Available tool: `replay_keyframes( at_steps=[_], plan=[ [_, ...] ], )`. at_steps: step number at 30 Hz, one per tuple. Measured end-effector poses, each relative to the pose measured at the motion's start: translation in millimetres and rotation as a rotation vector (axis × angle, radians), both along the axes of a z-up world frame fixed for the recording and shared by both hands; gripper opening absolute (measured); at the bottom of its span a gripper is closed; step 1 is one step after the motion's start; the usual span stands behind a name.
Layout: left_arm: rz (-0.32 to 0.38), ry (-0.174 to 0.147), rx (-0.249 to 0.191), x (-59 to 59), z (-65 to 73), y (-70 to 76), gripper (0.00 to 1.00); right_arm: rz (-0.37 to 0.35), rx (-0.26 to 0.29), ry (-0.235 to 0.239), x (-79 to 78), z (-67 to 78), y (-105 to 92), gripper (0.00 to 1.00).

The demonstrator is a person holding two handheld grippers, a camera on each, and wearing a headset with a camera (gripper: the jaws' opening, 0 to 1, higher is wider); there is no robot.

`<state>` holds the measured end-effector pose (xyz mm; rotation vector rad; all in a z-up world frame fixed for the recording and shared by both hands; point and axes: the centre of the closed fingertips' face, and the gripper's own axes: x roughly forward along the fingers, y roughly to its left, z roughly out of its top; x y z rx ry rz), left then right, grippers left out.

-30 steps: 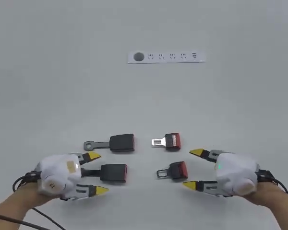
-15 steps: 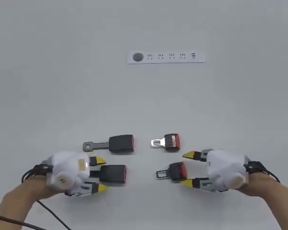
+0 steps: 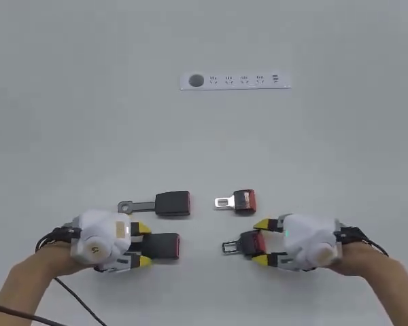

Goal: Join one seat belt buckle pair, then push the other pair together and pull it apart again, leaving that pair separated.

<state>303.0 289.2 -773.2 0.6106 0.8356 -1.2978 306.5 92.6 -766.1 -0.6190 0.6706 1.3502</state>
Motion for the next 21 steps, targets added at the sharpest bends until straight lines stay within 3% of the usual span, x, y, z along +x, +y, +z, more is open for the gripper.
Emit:
replay_keyframes(
  at_steps=[21],
  plan=[
    [-0.022,0.005,0.026,1.1,0.9,-0.5,0.31,0.029,-0.010,-0.022,0.0,-0.7,-0.8,0.30]
  ],
)
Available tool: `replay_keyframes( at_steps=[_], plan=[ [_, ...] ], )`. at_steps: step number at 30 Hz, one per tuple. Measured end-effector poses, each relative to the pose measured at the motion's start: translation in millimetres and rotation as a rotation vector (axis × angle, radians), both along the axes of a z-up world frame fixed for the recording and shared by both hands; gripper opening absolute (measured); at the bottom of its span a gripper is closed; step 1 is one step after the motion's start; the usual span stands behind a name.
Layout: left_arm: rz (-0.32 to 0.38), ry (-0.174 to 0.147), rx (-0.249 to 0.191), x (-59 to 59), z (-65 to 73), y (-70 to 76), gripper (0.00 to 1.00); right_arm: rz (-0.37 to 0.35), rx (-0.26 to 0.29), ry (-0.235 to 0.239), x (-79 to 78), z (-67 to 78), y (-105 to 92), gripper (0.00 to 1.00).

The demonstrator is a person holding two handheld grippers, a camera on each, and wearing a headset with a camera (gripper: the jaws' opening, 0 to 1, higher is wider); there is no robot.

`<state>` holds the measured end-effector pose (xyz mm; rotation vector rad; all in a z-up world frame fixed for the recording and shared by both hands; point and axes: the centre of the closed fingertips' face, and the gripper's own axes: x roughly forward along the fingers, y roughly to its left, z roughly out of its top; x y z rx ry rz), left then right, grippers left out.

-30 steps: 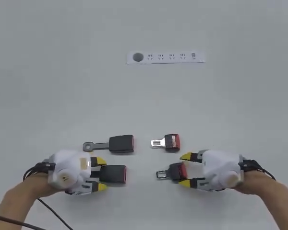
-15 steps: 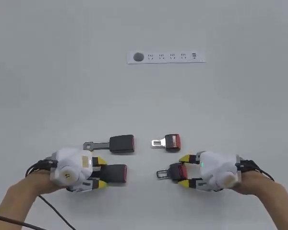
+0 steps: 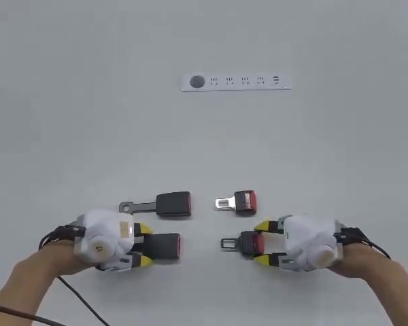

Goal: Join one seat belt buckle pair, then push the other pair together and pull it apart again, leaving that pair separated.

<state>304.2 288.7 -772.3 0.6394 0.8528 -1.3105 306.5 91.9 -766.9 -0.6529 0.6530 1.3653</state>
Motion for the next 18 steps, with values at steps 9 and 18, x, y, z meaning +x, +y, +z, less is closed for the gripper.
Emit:
replay_keyframes(
  at_steps=[9,18],
  plan=[
    [0.019,0.004,0.002,-0.1,-2.5,0.8,0.31,0.009,-0.010,-0.002,-0.2,0.2,0.4,0.30],
    [0.021,0.005,0.009,0.1,-1.4,-0.6,0.31,0.020,-0.018,-0.009,2.3,0.2,6.9,0.30]
  ],
)
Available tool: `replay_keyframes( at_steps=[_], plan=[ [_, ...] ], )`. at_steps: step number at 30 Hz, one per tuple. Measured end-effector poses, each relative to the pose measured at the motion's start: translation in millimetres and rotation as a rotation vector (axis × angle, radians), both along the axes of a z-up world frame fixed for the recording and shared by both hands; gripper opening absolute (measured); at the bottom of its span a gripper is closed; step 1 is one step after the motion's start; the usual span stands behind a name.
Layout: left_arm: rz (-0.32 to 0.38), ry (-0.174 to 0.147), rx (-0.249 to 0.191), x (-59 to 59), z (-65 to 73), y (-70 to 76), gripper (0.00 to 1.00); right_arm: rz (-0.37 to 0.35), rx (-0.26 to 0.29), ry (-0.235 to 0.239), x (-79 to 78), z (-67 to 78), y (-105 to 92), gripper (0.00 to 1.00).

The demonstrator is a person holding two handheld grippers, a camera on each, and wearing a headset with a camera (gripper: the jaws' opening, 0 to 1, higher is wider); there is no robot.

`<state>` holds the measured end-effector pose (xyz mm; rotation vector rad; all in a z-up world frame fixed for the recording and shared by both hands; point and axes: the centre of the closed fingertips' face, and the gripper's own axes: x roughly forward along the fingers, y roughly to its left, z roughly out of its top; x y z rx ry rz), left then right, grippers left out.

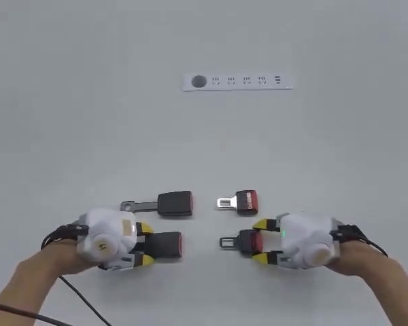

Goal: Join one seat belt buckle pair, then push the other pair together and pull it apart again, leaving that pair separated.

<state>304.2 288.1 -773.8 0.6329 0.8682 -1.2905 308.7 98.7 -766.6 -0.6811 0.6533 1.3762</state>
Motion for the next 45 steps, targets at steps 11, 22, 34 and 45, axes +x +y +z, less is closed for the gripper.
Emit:
replay_keyframes(
  at_steps=[11,22,34,45],
  plan=[
    [0.000,0.000,0.007,-0.8,-1.4,0.2,0.31,0.007,0.000,0.002,-0.2,0.1,10.6,0.30],
    [-0.002,-0.001,0.011,-0.7,-2.2,0.3,0.31,0.016,0.006,0.003,0.1,0.5,21.5,0.30],
    [0.001,0.004,0.016,-1.4,-2.0,-0.1,0.31,0.023,0.021,0.005,-0.8,0.8,39.2,0.30],
    [0.000,0.008,0.017,-0.8,-0.6,-0.8,0.32,0.034,0.032,0.006,1.1,1.4,56.5,0.30]
  ],
)
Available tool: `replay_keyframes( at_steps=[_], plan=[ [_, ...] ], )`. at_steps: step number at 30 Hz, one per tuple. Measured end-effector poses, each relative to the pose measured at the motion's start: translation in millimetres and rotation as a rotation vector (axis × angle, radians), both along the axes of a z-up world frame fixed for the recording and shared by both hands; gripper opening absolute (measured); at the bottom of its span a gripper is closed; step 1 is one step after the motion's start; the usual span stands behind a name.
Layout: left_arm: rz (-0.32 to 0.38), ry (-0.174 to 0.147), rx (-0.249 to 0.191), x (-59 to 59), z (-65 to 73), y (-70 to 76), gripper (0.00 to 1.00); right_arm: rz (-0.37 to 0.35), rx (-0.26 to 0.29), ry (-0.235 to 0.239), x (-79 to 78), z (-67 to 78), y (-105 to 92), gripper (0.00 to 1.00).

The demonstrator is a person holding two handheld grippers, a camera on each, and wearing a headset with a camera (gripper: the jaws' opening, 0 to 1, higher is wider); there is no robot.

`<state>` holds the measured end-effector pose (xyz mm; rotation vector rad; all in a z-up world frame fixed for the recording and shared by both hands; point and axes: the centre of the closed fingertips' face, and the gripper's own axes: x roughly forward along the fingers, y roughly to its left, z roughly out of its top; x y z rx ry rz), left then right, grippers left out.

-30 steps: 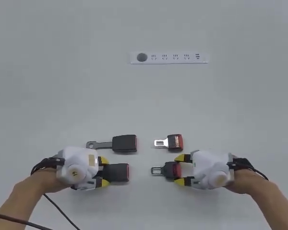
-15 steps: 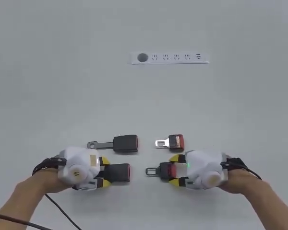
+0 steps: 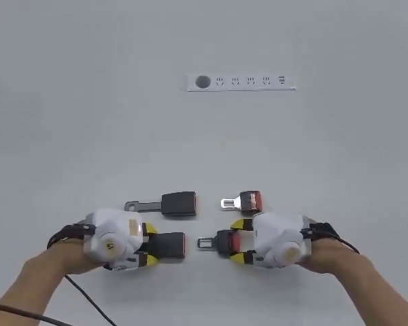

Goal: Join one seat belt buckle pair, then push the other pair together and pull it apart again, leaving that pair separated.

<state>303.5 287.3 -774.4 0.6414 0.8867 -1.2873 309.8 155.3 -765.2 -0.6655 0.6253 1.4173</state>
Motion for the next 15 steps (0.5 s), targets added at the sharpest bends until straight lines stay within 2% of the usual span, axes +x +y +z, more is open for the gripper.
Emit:
replay_keyframes(
  at_steps=[15],
  plan=[
    [0.003,0.003,-0.002,0.3,2.1,-0.3,0.32,0.025,0.009,0.000,-1.5,0.4,23.0,0.30]
  ],
)
